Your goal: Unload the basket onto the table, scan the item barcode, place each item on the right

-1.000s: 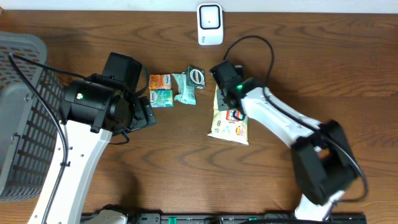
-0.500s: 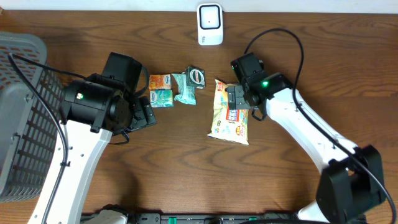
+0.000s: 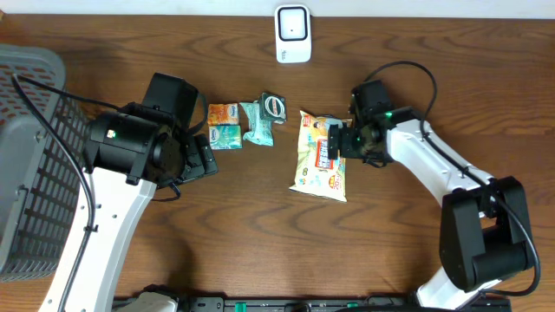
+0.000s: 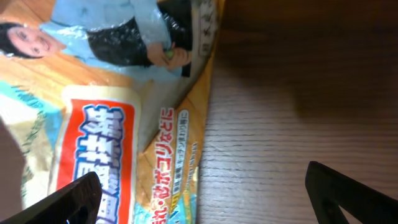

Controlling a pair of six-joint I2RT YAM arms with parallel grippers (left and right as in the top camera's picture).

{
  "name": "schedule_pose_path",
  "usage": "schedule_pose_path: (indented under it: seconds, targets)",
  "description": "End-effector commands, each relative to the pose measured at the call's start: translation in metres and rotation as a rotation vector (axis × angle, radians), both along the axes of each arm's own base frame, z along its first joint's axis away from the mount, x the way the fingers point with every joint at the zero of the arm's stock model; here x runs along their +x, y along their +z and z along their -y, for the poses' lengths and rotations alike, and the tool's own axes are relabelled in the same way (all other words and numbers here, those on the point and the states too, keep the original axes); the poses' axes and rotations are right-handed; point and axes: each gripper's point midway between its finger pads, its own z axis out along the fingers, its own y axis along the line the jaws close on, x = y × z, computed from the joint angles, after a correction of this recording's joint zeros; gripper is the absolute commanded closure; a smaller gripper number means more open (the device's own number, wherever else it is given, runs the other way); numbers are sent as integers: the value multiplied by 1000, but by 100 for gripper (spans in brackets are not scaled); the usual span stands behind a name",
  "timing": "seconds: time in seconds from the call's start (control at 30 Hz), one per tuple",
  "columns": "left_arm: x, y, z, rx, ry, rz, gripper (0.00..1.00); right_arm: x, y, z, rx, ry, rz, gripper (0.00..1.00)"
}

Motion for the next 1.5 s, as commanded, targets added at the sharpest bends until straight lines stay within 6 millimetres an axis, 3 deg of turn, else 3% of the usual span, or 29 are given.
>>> schedule_pose_path:
  seconds: [0.0, 0.17, 0.43, 0.57, 0.77, 0.9, 0.93, 0.97, 1.1, 1.27, 1.37, 1.47]
  targets:
    - [-1, 1, -2, 0, 16, 3, 2, -9, 1, -20, 199, 115, -33, 1]
    - [-1, 1, -2, 0, 16, 3, 2, -10, 3, -26, 349, 126, -29, 1]
    - [-1, 1, -2, 0, 16, 3, 2, -27, -22, -21, 348, 100, -54, 2]
    - [-1, 1, -2, 0, 16, 3, 3, -33, -36, -23, 370, 17, -67, 8]
    - [-1, 1, -2, 0, 16, 3, 3, -40, -48, -30, 400, -47, -69, 33]
    - [-1, 1, -2, 0, 16, 3, 2, -42, -48, -34, 401, -35, -66, 87]
    - [-1, 1, -2, 0, 16, 3, 2, -41, -47, -35, 408, -32, -63, 95]
    - [-1, 1, -2, 0, 16, 3, 3, -40, -45, -37, 422, -28, -61, 99]
    - [-1, 1, -2, 0, 16, 3, 2, -34, -30, -43, 506, -17, -56, 99]
    - [-1, 1, -2, 0, 16, 3, 3, -17, 8, -39, 549, -8, 1, 99]
    - [-1, 1, -2, 0, 16, 3, 2, -5, 29, -29, 474, -17, 59, 99]
    - [-1, 1, -2, 0, 16, 3, 3, 5, 48, -4, 285, -77, 123, 99]
